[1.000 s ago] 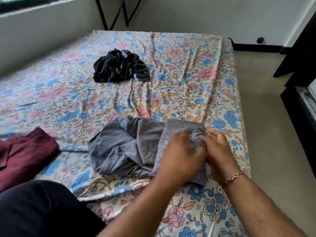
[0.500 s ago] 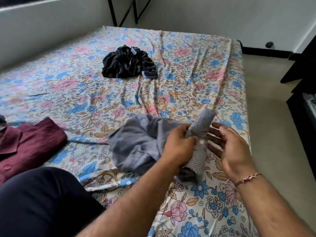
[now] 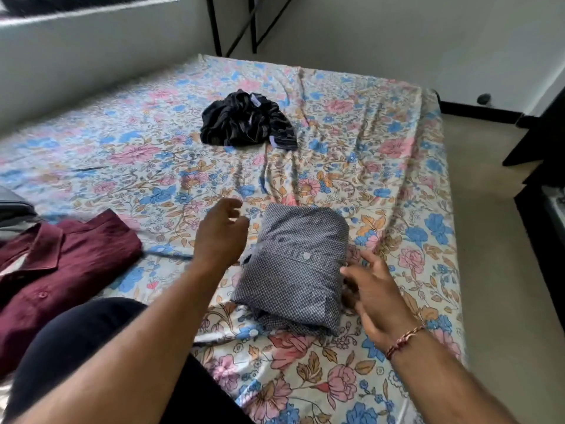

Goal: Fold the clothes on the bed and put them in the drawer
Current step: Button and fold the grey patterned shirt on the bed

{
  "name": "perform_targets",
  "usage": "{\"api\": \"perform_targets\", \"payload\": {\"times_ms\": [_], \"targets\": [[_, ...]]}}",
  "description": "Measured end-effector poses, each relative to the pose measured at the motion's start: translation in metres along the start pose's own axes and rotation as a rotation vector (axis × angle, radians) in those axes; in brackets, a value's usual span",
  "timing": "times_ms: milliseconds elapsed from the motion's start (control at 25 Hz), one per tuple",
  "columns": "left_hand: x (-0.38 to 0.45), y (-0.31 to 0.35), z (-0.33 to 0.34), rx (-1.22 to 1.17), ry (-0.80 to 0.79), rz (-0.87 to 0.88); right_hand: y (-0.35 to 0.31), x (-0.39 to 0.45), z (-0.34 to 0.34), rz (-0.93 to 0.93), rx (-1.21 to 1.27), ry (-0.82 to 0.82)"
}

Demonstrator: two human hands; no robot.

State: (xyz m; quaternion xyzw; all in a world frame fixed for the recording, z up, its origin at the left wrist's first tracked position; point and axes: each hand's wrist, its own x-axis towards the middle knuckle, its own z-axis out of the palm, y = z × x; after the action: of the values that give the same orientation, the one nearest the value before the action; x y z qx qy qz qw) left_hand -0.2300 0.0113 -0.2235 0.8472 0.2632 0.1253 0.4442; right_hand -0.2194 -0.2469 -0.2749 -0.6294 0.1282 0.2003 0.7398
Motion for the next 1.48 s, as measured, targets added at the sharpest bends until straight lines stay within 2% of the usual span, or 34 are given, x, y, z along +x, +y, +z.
{"api": "perform_targets", "payload": {"times_ms": [40, 80, 160, 200, 280, 360, 400, 520, 560, 600, 640, 720, 800, 880, 960, 1000, 1120, 1200, 1280, 1360, 1480], "targets": [[-0.004, 0.004, 0.002, -0.023, -0.023, 0.082, 0.002, 0.000, 0.005, 0.026, 0.069, 0.027], [-0.009, 0.007, 0.009, -0.100, -0.136, 0.076, 0.003, -0.001, 0.009, 0.051, 0.143, 0.039], [-0.022, 0.005, 0.032, -0.146, -0.409, -0.055, -0.001, -0.003, 0.018, 0.125, 0.207, 0.028], [-0.026, 0.000, 0.042, -0.101, -0.460, -0.082, -0.005, -0.004, 0.024, 0.143, 0.177, -0.001], [-0.030, -0.007, 0.051, -0.098, -0.431, -0.101, -0.019, -0.011, 0.041, 0.078, 0.090, -0.072], [-0.029, -0.002, 0.045, -0.436, -0.458, -0.191, -0.040, -0.016, 0.059, -0.151, -0.053, -0.110], [-0.029, 0.004, 0.041, -0.658, -0.494, -0.227, -0.053, -0.020, 0.065, -0.333, -0.204, -0.108], [-0.028, 0.017, 0.032, -1.140, -0.533, -0.266, -0.085, -0.025, 0.070, -1.041, -0.940, -0.039], [-0.026, 0.015, 0.031, -1.218, -0.539, -0.308, -0.088, -0.023, 0.069, -1.199, -1.148, -0.044], [-0.023, 0.010, 0.030, -1.264, -0.521, -0.397, -0.083, -0.018, 0.064, -1.254, -1.293, -0.102], [-0.018, 0.000, 0.028, -1.266, -0.470, -0.512, -0.074, -0.015, 0.059, -1.222, -1.385, -0.181], [0.001, -0.023, 0.018, -1.082, -0.323, -0.659, -0.049, -0.010, 0.046, -1.030, -1.393, -0.290], [0.018, -0.039, 0.006, -0.853, -0.248, -0.659, -0.026, -0.001, 0.033, -0.873, -1.291, -0.243], [0.022, -0.040, 0.006, -0.784, -0.346, -0.613, -0.009, 0.011, 0.027, -0.713, -1.408, -0.175], [0.012, -0.037, 0.017, -0.734, -0.473, -0.564, 0.010, 0.015, 0.026, -0.502, -1.577, -0.217], [0.008, -0.035, 0.022, -0.731, -0.494, -0.550, 0.019, 0.013, 0.024, -0.453, -1.609, -0.231], [0.001, -0.029, 0.031, -0.722, -0.516, -0.520, 0.040, 0.007, 0.012, -0.518, -1.556, -0.235], [0.000, -0.023, 0.033, -0.724, -0.519, -0.464, 0.047, 0.007, 0.006, -0.561, -1.459, -0.240], [-0.004, -0.017, 0.033, -0.774, -0.499, -0.424, 0.041, 0.007, 0.008, -0.526, -1.206, -0.172], [-0.005, -0.014, 0.030, -0.810, -0.463, -0.396, 0.027, 0.009, 0.014, -0.518, -0.862, -0.002], [-0.001, -0.018, 0.021, -0.736, -0.354, -0.375, -0.005, 0.021, 0.032, -0.561, -0.623, 0.264]]}}
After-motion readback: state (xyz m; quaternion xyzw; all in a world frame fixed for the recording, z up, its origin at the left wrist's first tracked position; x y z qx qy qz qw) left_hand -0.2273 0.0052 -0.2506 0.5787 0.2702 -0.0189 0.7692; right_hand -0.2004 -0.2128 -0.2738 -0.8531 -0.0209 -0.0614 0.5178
